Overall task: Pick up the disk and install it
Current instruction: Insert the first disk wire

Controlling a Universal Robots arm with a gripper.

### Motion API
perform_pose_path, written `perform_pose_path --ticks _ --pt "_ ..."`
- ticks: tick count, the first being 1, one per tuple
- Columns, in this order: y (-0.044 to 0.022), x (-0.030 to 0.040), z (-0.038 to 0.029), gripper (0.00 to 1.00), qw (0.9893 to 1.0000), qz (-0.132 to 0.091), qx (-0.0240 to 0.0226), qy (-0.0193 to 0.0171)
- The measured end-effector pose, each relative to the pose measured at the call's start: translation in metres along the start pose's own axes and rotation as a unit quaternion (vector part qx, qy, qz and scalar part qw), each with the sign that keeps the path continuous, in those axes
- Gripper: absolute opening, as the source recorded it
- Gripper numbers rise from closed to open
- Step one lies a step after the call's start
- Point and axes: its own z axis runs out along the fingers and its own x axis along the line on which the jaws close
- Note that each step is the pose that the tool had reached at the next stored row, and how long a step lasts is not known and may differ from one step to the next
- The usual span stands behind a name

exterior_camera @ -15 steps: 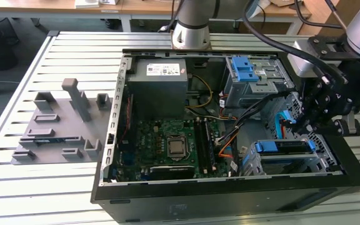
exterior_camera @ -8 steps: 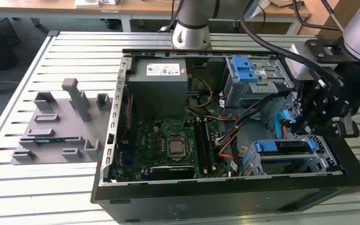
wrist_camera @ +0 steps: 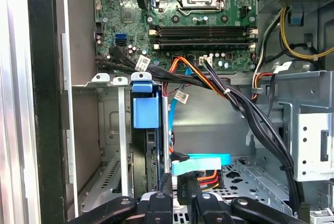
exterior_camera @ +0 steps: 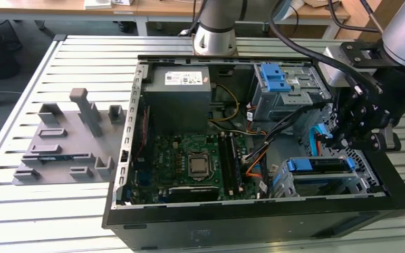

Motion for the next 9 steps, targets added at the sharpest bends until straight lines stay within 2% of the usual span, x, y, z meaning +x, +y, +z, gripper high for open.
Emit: perform_pose_path --ticks 9 --pt "0.0001 -0.0010 -0.0018 0.25 1.0000 0.000 0.0001 0.0011"
